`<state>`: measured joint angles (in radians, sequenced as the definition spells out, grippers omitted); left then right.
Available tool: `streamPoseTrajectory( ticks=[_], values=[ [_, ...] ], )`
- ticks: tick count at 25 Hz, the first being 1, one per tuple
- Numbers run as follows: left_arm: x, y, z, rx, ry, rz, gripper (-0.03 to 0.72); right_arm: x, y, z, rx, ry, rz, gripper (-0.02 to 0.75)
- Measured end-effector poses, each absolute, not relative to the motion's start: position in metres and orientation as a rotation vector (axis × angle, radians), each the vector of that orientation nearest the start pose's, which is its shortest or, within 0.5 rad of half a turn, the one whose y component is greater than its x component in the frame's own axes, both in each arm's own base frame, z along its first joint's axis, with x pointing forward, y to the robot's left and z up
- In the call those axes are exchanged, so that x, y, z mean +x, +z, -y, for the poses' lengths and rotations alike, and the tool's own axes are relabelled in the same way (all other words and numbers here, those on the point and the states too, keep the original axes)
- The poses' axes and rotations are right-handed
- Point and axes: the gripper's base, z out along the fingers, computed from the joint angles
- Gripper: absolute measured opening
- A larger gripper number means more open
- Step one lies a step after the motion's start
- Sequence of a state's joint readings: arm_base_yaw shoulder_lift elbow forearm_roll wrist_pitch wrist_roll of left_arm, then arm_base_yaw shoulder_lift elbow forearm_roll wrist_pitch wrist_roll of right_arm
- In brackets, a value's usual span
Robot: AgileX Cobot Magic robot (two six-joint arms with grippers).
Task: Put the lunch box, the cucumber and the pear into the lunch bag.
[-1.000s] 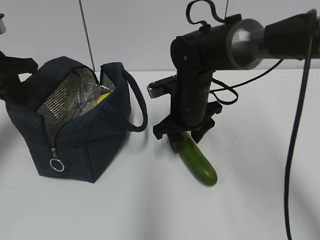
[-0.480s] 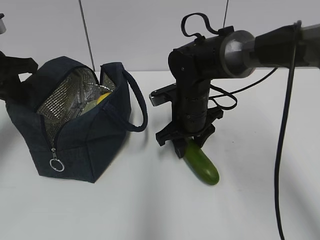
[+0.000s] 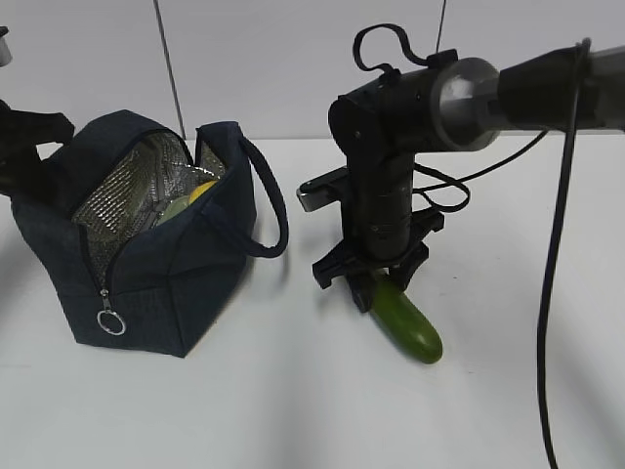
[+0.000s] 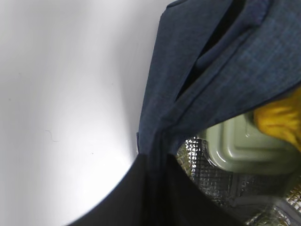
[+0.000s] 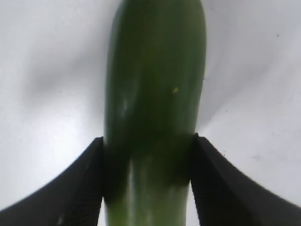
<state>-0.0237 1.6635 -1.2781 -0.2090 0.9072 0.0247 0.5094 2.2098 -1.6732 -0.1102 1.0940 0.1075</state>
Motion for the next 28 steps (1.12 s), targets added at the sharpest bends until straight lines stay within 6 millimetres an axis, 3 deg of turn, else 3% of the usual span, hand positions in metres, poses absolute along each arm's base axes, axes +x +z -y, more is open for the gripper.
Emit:
streamPoseTrajectory(
  ticks=[7,12,18,22,28],
  values=[
    [0.343,0.264,0.023,-0.069,-0.261,-2.765,0.012,0.383,0.19,-0.201,-0.661,-0.121,-2.906,0.395],
    [0.343,0.264,0.023,-0.069,-0.261,-2.765,0.012,0.376,0.242,-0.194,-0.59,-0.098,-2.785,0.395],
    [0.343,0.264,0.023,-0.069,-0.261,-2.765,0.012,0.366,0.289,-0.189,-0.52,-0.017,-2.644,0.395],
    [0.343,0.264,0.023,-0.072,-0.266,-2.764,0.012,0.359,0.321,-0.192,-0.464,0.148,-2.518,0.395],
    [0.343,0.265,0.025,-0.076,-0.28,-2.763,0.012,0.356,0.337,-0.214,-0.467,0.494,-2.379,0.395]
  ],
)
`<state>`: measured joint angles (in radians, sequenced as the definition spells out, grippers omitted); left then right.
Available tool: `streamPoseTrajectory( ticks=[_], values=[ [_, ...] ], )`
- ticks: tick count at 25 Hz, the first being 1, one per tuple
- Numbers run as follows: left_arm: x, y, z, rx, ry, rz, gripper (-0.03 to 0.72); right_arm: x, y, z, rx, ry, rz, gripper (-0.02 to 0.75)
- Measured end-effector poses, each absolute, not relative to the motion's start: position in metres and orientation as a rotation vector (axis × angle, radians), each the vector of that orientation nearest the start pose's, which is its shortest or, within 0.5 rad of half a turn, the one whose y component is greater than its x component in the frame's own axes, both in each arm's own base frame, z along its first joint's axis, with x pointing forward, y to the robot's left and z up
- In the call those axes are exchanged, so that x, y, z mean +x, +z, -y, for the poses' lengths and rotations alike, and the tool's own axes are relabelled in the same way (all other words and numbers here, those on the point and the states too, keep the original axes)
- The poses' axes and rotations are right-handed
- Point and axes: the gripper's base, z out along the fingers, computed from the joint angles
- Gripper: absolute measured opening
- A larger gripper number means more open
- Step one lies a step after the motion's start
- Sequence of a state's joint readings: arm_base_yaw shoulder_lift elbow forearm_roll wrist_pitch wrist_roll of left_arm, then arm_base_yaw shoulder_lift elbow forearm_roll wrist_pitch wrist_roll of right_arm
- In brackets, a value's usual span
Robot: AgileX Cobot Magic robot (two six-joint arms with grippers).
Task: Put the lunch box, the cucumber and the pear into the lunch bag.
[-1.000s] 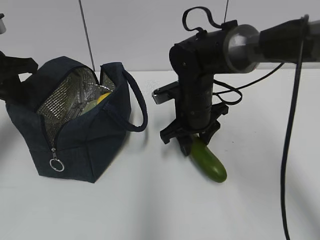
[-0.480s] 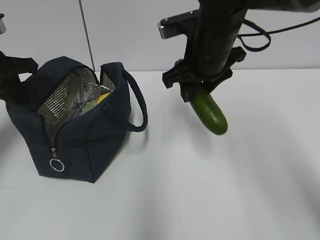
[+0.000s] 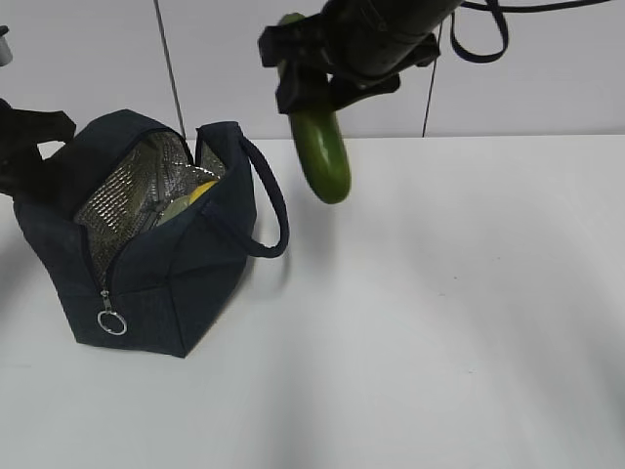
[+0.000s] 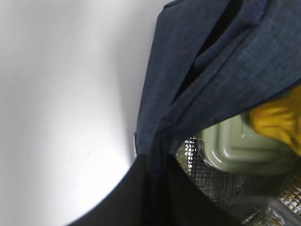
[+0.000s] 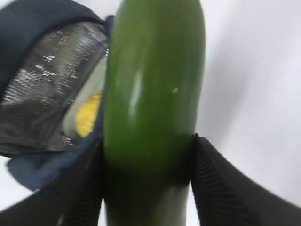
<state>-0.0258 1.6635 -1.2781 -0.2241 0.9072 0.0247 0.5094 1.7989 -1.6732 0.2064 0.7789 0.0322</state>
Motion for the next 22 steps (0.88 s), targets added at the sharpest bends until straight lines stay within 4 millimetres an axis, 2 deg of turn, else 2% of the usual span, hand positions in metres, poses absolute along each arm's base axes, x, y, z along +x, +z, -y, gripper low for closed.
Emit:
streamPoseTrajectory(
  ticks=[1,6,12,22],
  values=[
    [0.343,0.265,0.026,-0.072,-0.281,-2.764,0.012,0.356,0.338,-0.215,-0.468,0.518,-2.369,0.395],
    [0.343,0.265,0.035,-0.035,-0.288,-2.76,0.012,0.359,0.344,-0.242,-0.465,0.905,-2.192,0.395],
    [0.344,0.265,0.036,-0.024,-0.273,-2.745,0.012,0.373,0.331,-0.265,-0.373,1.212,-2.055,0.395],
    [0.346,0.265,0.034,-0.008,-0.24,-2.731,0.012,0.377,0.302,-0.318,-0.38,1.323,-2.011,0.394]
  ],
)
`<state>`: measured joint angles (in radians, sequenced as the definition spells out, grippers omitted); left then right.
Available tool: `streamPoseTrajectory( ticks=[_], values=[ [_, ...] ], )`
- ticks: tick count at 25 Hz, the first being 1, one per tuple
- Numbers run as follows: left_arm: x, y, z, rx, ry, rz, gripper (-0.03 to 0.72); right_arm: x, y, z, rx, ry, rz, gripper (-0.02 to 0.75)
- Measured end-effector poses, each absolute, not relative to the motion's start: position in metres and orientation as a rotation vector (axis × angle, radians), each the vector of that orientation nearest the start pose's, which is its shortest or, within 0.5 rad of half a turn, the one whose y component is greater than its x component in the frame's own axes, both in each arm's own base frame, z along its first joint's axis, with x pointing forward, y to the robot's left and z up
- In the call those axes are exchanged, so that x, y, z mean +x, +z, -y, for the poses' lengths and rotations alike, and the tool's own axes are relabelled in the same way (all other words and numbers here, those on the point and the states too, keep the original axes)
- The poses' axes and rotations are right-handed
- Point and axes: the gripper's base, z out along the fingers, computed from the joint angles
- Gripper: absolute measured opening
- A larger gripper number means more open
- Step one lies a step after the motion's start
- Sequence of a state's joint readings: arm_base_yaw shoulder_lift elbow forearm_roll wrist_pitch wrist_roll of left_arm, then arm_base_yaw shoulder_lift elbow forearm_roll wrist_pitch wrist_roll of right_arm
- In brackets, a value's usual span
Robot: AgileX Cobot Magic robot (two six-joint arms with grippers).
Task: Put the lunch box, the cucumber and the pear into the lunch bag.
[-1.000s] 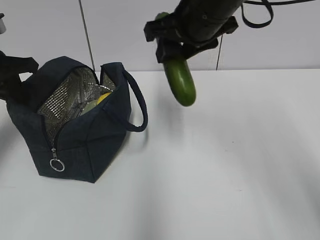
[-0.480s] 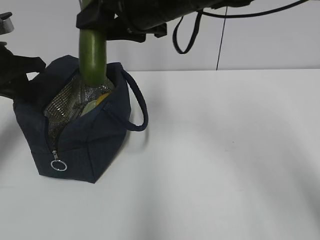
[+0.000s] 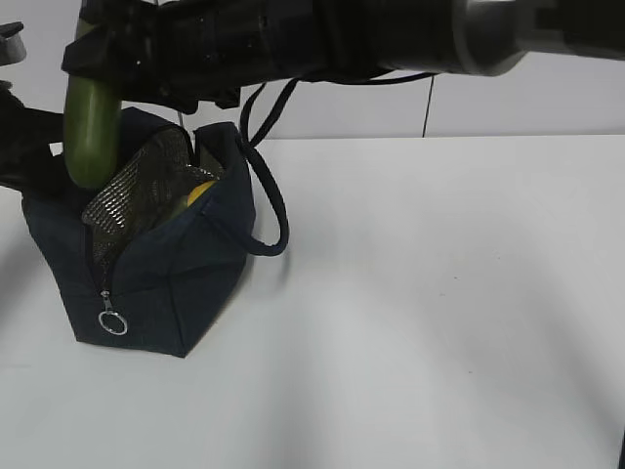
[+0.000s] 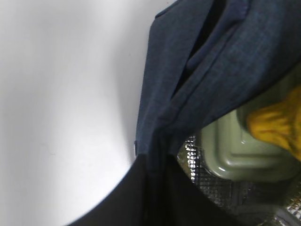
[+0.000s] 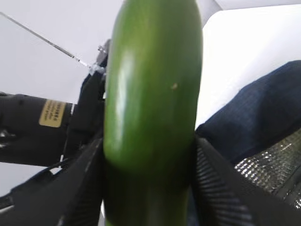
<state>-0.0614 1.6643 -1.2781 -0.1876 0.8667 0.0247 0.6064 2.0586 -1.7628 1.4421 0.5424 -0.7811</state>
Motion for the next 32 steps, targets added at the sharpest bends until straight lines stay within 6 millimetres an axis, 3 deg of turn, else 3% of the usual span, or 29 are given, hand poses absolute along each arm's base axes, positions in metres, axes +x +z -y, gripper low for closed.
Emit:
streamPoseTrajectory(
  ticks=[10,23,29,32],
  values=[
    [0.347,0.263,0.035,-0.017,-0.252,-2.729,0.012,0.385,0.271,-0.326,-0.441,1.145,-2.077,0.393],
    [0.347,0.263,0.036,-0.016,-0.257,-2.727,0.012,0.384,0.258,-0.32,-0.539,0.967,-2.186,0.396],
    [0.347,0.263,0.036,-0.016,-0.257,-2.726,0.012,0.383,0.257,-0.32,-0.546,0.965,-2.193,0.453],
    [0.347,0.263,0.036,-0.016,-0.257,-2.726,0.012,0.383,0.257,-0.32,-0.546,0.965,-2.193,0.52]
  ],
)
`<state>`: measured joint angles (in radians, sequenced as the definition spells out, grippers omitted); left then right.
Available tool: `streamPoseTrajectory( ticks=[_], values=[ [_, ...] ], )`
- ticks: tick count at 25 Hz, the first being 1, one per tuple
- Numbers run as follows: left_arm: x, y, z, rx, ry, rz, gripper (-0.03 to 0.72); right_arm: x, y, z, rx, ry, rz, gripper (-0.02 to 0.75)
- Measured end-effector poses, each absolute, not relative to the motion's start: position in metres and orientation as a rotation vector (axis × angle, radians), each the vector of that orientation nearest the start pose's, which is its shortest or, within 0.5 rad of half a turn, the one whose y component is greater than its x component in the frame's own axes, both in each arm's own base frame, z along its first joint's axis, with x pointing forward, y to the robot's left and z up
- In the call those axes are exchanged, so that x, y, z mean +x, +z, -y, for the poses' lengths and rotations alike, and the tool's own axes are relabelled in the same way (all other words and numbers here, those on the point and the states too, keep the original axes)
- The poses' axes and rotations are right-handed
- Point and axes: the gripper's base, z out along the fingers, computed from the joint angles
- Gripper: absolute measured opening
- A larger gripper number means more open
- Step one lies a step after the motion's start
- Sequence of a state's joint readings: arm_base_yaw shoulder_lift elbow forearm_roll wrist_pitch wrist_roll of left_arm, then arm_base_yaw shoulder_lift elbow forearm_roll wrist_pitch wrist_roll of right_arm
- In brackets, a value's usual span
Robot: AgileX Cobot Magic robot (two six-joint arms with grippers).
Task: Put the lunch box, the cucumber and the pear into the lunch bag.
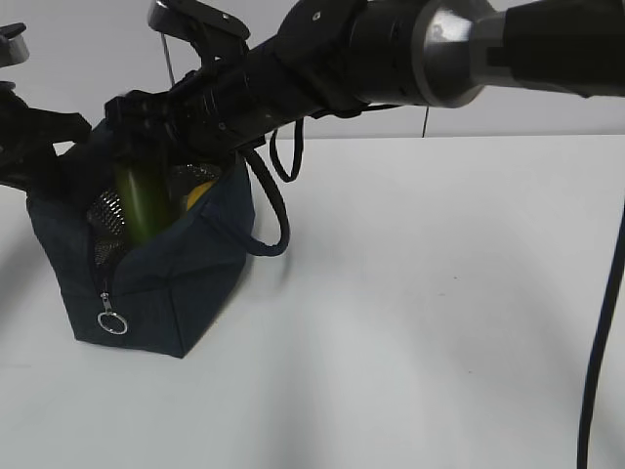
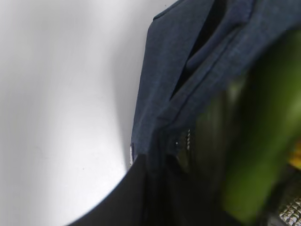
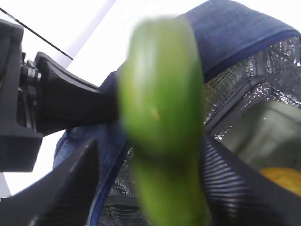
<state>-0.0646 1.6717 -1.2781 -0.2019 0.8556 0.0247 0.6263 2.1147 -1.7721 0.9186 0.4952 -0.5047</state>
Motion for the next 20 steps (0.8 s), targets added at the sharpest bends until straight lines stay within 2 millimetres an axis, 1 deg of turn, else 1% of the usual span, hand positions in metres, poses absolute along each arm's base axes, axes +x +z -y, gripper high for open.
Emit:
streamPoseTrajectory(
  ticks=[3,5,8,10,11,14,15,16,17,20],
  values=[
    [0.348,0.263,0.036,-0.016,-0.257,-2.725,0.012,0.383,0.257,-0.32,-0.546,0.965,-2.193,0.547],
    [0.348,0.263,0.036,-0.016,-0.257,-2.725,0.012,0.383,0.258,-0.32,-0.544,0.966,-2.192,0.551],
    [0.348,0.263,0.036,-0.016,-0.257,-2.725,0.012,0.384,0.27,-0.315,-0.554,0.927,-2.151,0.552],
    [0.348,0.263,0.036,-0.016,-0.257,-2.725,0.012,0.385,0.284,-0.306,-0.57,0.88,-2.11,0.552],
    [0.348,0.263,0.036,-0.016,-0.257,-2.725,0.012,0.385,0.294,-0.3,-0.578,0.854,-2.085,0.552],
    [0.348,0.263,0.036,-0.016,-0.257,-2.725,0.012,0.386,0.313,-0.285,-0.6,0.795,-2.044,0.551],
    [0.348,0.263,0.036,-0.016,-0.257,-2.725,0.012,0.386,0.313,-0.285,-0.6,0.795,-2.044,0.551],
    [0.348,0.263,0.036,-0.016,-0.257,-2.725,0.012,0.386,0.321,-0.274,-0.612,0.781,-2.045,0.551],
    [0.348,0.263,0.036,-0.016,-0.257,-2.725,0.012,0.387,0.323,-0.269,-0.619,0.774,-2.055,0.551],
    [0.348,0.263,0.036,-0.016,-0.257,-2.725,0.012,0.389,0.321,-0.257,-0.634,0.762,-2.11,0.548]
  ],
)
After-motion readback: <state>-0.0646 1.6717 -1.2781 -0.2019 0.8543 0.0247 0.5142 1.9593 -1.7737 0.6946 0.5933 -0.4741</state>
